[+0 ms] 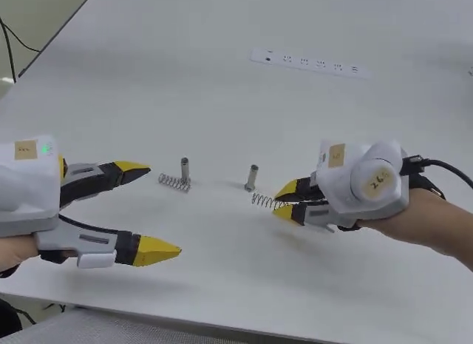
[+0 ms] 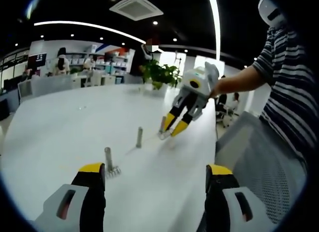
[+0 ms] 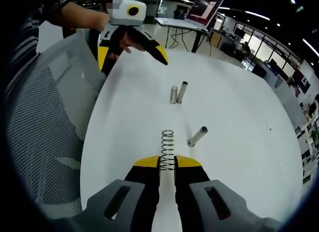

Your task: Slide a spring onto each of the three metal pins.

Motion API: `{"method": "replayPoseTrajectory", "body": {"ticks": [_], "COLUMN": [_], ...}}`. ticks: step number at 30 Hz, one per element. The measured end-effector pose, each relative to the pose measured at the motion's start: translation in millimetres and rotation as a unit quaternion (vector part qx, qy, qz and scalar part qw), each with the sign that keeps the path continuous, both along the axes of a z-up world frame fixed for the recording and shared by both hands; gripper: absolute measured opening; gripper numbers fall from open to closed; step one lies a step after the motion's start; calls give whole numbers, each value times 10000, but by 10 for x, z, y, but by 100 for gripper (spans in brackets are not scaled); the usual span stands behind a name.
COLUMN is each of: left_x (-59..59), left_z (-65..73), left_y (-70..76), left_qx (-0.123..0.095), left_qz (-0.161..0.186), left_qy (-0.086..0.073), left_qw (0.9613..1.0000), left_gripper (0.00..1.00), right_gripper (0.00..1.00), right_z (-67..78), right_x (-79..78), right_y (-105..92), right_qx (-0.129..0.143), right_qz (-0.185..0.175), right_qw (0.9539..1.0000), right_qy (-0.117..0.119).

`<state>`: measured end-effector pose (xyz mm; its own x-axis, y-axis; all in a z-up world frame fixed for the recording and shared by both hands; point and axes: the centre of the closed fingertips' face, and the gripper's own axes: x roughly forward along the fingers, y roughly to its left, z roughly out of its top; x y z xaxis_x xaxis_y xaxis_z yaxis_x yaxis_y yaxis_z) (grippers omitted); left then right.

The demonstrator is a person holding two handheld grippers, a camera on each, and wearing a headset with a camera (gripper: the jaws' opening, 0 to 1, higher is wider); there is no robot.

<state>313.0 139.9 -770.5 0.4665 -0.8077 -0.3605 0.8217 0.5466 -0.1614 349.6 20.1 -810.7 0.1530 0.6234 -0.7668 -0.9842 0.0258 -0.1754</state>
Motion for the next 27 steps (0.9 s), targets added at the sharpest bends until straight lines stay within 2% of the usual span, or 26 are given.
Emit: {"method": "replayPoseTrajectory", "body": {"ticks": [6, 8, 14, 19, 27], "left_x": [56, 45, 39, 64, 118], "left_z": [29, 49, 17, -5, 35], "left_y": [-153, -246, -435, -506, -648], "left_qx": [-97, -293, -172, -139, -193], "left_qz": [-314, -468, -864, -956, -1106], "left_qy": [-12, 96, 83, 83, 15], "left_qw": [9995, 9984, 9961, 9953, 9937], "left_gripper": [71, 68, 62, 56, 48], "right_gripper": [8, 8, 8, 8, 8], "right_z": [82, 114, 162, 174, 198], "right_x": [-87, -114, -184, -203, -252], "right_y": [60, 90, 148, 167, 189], "right_qx": [-21, -24, -73, -73, -40], "right_qz": [160, 227, 431, 461, 481], "right_qw": [9998, 9997, 9989, 9988, 9988], "right_qy": [-65, -81, -151, -156, -116]}}
